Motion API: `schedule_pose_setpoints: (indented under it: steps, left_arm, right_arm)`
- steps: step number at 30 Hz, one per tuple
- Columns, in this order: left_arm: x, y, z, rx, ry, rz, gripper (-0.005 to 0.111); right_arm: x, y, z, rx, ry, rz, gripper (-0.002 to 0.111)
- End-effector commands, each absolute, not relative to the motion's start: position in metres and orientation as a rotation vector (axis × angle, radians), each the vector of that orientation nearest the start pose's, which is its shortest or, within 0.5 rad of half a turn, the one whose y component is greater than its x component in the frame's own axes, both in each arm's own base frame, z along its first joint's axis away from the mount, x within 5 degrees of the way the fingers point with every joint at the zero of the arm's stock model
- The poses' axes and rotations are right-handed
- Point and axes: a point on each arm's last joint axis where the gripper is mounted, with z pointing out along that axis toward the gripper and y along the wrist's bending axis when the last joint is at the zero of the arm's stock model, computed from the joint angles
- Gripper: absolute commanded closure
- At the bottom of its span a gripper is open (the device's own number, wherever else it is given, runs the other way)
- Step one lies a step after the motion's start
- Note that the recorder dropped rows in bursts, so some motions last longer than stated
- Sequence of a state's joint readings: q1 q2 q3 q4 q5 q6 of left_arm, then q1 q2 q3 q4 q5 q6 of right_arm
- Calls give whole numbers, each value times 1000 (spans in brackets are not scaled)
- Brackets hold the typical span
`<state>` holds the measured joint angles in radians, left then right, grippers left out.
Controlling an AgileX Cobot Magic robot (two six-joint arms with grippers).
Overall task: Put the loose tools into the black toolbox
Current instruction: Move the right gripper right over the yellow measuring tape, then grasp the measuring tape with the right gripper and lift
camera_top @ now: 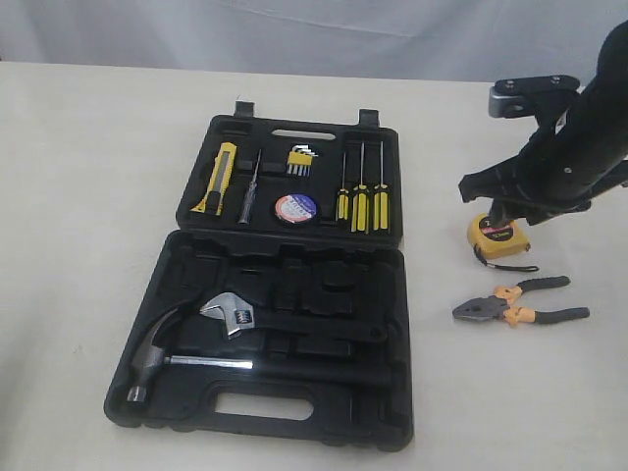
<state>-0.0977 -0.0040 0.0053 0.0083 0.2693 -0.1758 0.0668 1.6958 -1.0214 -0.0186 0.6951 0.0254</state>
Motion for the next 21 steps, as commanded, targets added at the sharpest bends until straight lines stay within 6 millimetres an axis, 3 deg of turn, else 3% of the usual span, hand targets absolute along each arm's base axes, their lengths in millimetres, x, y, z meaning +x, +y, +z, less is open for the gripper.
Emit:
schedule_pose_setpoints:
  steps: [1,21]
  left_arm:
    - [55,-6,189,-63,1759,-203,107]
    - [55,-6,189,-63,1759,-203,107]
  right_arm:
    - [328,18,187,-51,2798,2,23]
    - [363,20,158,-115,2851,-25,23]
